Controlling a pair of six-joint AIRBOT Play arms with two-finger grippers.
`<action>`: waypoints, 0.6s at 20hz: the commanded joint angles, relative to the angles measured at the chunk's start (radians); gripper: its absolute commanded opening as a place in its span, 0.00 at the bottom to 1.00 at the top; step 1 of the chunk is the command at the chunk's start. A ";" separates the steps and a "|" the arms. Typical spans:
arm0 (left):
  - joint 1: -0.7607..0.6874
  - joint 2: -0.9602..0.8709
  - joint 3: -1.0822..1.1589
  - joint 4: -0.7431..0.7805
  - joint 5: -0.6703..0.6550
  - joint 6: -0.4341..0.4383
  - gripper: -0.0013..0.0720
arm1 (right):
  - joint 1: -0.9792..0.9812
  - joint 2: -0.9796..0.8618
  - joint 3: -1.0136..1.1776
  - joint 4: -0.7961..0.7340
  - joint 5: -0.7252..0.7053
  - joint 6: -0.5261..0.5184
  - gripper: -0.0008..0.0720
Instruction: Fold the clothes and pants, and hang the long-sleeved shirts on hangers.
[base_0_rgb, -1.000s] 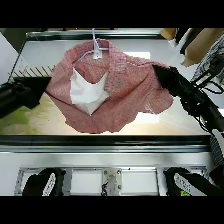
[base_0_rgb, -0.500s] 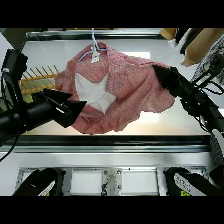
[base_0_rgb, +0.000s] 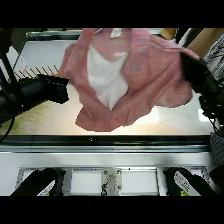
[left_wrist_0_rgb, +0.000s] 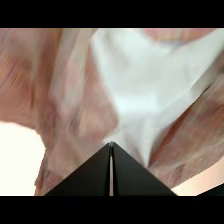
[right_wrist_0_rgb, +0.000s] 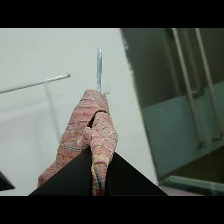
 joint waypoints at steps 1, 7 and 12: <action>0.003 -0.055 0.007 -0.009 -0.001 -0.011 0.04 | -0.180 0.085 0.016 0.016 -0.066 -0.020 0.03; -0.051 -0.151 0.007 -0.005 0.006 -0.008 0.04 | -0.521 0.246 0.051 0.016 -0.243 -0.023 0.03; -0.061 -0.202 0.007 -0.004 0.034 -0.008 0.04 | -0.721 0.378 0.053 0.016 -0.539 -0.079 0.03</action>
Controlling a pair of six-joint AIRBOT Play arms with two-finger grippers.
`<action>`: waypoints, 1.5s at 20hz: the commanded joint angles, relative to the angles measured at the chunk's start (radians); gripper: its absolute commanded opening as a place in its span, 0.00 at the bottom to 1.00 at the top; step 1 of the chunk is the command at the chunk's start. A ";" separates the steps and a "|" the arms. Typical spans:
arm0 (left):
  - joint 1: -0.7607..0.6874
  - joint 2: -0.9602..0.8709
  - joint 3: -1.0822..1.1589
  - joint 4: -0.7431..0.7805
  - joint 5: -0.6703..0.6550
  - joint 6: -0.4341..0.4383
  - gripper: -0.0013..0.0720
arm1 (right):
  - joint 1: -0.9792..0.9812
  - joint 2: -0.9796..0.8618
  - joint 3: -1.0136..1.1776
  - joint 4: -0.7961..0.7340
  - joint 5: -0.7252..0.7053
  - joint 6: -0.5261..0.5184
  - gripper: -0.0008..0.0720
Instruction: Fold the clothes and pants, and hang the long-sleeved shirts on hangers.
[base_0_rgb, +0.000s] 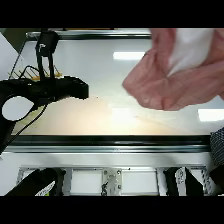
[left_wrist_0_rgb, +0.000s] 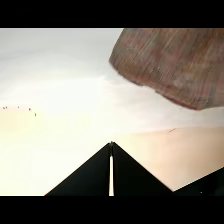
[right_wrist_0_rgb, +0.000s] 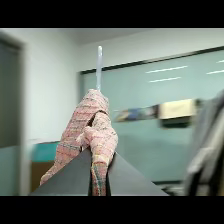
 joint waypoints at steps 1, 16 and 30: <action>-0.001 -0.030 0.000 0.000 0.014 0.000 0.04 | -0.136 0.099 0.007 0.000 -0.267 -0.069 0.03; 0.061 -0.029 0.001 0.000 0.031 0.000 0.04 | -0.161 -0.015 0.409 -0.001 -0.840 -0.327 0.03; 0.061 -0.029 0.000 0.000 0.027 0.000 0.04 | -0.161 -0.102 0.533 -0.020 -0.940 -0.327 0.03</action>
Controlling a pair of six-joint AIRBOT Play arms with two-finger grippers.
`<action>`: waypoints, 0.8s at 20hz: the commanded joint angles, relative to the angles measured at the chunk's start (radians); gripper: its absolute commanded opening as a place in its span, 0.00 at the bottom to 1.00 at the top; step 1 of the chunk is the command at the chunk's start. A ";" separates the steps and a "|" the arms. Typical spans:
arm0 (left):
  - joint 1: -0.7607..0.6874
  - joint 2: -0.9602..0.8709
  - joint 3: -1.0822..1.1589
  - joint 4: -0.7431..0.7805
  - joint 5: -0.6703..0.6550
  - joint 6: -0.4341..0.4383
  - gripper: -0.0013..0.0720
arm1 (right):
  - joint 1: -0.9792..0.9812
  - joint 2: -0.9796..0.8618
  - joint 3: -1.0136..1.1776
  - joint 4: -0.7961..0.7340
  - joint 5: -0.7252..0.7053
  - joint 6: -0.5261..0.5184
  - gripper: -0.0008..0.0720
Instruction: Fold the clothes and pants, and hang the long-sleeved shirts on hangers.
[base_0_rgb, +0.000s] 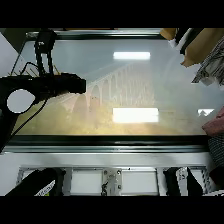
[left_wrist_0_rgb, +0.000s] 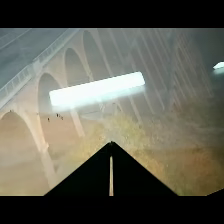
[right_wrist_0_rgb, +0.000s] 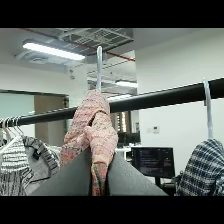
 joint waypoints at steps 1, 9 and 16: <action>0.001 -0.001 0.000 0.000 0.000 0.000 0.04 | -0.001 -0.034 0.041 -0.011 -0.052 0.000 0.03; 0.001 -0.001 0.001 0.000 0.000 0.000 0.04 | -0.115 -0.066 0.048 -0.010 -0.068 0.013 0.03; 0.001 -0.001 0.000 0.000 0.001 0.000 0.04 | -0.119 -0.060 0.018 -0.010 -0.116 0.019 0.03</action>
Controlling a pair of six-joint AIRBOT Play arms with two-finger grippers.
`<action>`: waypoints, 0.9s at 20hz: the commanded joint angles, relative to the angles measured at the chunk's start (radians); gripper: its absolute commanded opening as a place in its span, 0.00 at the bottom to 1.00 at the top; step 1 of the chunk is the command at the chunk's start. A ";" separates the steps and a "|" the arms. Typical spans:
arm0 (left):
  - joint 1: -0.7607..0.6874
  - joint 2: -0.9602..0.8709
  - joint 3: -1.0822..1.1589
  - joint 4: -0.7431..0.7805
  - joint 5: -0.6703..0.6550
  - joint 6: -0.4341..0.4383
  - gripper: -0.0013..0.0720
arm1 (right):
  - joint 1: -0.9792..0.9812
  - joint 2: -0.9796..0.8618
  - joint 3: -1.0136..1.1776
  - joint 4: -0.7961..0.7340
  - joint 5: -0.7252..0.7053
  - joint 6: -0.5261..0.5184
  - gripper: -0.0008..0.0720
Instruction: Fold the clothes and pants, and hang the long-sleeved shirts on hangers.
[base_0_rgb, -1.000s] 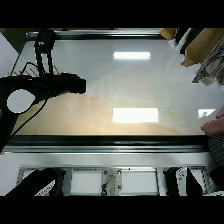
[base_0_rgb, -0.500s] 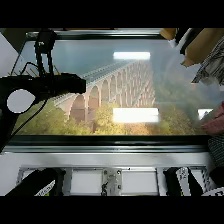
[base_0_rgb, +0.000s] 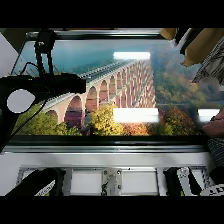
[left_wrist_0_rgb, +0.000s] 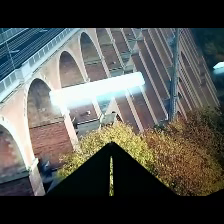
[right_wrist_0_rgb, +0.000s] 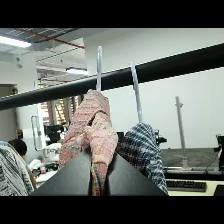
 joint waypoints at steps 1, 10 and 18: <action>0.001 -0.001 0.000 0.000 0.001 0.000 0.04 | -0.004 0.012 -0.027 0.000 -0.035 0.004 0.03; 0.001 -0.001 0.000 0.001 0.005 0.000 0.04 | -0.004 0.146 -0.179 0.000 -0.135 0.035 0.03; 0.001 -0.001 0.000 0.001 0.005 0.024 0.04 | -0.004 0.212 -0.193 0.001 -0.185 0.043 0.05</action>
